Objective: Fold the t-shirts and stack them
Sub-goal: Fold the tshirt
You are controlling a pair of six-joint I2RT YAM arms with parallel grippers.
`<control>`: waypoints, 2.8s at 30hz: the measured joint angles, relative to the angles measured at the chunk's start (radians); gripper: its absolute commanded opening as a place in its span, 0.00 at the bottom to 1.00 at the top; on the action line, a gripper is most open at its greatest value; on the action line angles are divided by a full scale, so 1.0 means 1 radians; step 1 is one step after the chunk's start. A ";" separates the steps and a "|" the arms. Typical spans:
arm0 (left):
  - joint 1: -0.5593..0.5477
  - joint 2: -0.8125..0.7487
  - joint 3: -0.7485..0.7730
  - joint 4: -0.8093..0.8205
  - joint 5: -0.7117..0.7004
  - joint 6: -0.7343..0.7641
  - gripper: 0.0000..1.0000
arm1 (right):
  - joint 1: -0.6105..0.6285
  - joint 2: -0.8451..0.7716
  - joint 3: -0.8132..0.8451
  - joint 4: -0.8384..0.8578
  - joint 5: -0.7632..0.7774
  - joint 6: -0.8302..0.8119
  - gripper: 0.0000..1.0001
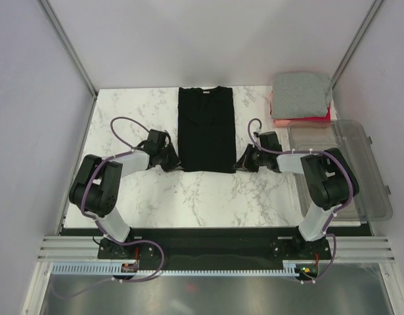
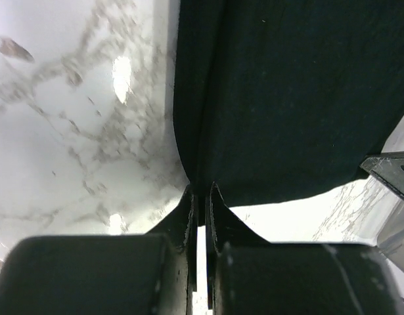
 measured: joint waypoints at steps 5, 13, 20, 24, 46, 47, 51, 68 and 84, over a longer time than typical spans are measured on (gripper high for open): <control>-0.086 -0.068 -0.005 -0.069 -0.058 -0.009 0.02 | 0.010 -0.077 -0.035 -0.066 0.010 -0.008 0.00; -0.396 -0.395 -0.053 -0.238 -0.175 -0.108 0.02 | 0.059 -0.511 -0.146 -0.331 0.048 -0.039 0.00; -0.549 -0.735 -0.118 -0.410 -0.268 -0.240 0.02 | 0.084 -0.974 -0.234 -0.581 0.063 0.010 0.00; -0.592 -0.848 -0.170 -0.467 -0.277 -0.299 0.02 | 0.137 -1.151 -0.280 -0.700 0.066 0.082 0.00; -0.511 -0.648 0.276 -0.715 -0.536 -0.220 0.02 | 0.163 -0.690 0.311 -0.903 0.320 -0.030 0.00; -0.478 -0.622 0.292 -0.712 -0.524 -0.198 0.02 | 0.163 -0.651 0.339 -0.899 0.332 -0.043 0.00; -0.346 -0.531 0.335 -0.677 -0.467 -0.123 0.02 | 0.151 -0.519 0.433 -0.890 0.353 -0.088 0.00; -0.042 0.104 0.719 -0.576 -0.215 0.090 0.47 | 0.022 0.052 0.816 -0.813 0.336 -0.201 0.63; 0.086 0.249 0.937 -0.719 -0.098 0.145 0.81 | -0.057 -0.027 0.777 -0.771 0.259 -0.246 0.88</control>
